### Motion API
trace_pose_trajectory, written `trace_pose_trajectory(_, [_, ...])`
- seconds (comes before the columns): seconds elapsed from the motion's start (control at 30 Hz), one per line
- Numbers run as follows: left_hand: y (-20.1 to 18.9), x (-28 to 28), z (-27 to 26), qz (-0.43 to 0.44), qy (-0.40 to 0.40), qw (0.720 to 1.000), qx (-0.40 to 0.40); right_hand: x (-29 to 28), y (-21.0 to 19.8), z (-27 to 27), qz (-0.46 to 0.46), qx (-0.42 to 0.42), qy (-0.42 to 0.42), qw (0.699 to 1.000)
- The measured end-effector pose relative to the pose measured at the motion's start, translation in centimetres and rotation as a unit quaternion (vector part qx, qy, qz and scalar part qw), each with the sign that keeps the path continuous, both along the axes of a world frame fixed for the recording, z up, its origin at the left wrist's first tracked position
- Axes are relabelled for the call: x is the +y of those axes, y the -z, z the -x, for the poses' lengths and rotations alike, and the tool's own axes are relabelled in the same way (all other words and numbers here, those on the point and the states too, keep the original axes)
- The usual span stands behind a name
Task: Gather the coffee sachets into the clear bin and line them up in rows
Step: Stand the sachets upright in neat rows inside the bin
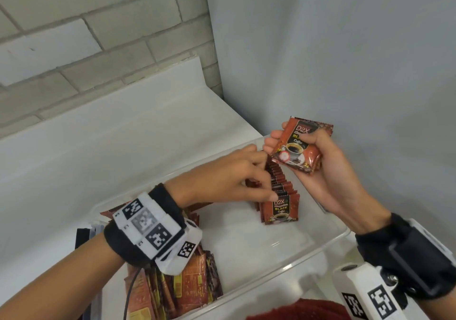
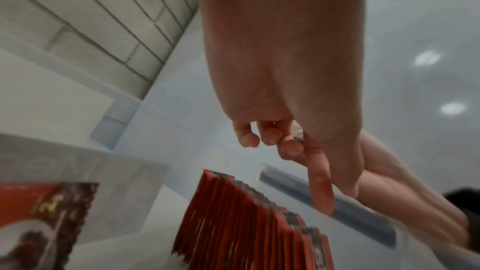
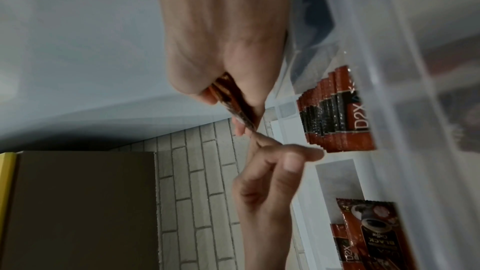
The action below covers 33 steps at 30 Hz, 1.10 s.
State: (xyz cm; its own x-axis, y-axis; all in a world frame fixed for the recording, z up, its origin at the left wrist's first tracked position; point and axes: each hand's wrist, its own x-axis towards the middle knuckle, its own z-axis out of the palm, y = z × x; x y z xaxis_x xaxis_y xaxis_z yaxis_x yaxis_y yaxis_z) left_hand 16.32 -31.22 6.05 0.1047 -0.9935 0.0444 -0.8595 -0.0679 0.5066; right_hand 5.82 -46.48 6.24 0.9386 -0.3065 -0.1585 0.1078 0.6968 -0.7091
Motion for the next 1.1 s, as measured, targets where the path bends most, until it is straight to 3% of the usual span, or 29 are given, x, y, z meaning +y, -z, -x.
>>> trace_pose_trajectory(0.1, [-0.5,0.6,-0.6,-0.008,-0.091,0.994,0.051,0.1,0.0,0.1,0.039,-0.001,-0.016,0.999])
trace_pose_trajectory(0.33, [-1.3,0.5,-0.1,0.104,-0.223,0.955,0.164,0.2,0.2,0.2,0.153,0.015,-0.054,0.987])
trace_pose_trajectory(0.53, [-1.8,0.2,0.3,0.167,-0.205,0.921,0.285,0.2,0.6,0.3,0.184,0.021,-0.082,0.979])
trace_pose_trajectory(0.63, [-2.4,0.4,0.4,0.162,-0.169,0.921,0.312,0.3,0.5,0.4,0.195,0.02,-0.092,0.976])
trace_pose_trajectory(0.8, [-3.3,1.1,0.3,0.118,-0.143,0.939,0.289,0.4,0.3,0.3,0.143,-0.019,-0.041,0.989])
trace_pose_trajectory(0.93, [-2.5,0.9,0.7,0.039,-0.097,0.971,0.213,-0.2,0.6,-0.1,0.08,-0.033,0.041,0.995])
trace_pose_trajectory(1.1, [0.6,-0.5,2.0,-0.039,0.017,0.994,0.097,-0.2,0.7,-0.3,0.048,-0.024,0.055,0.997])
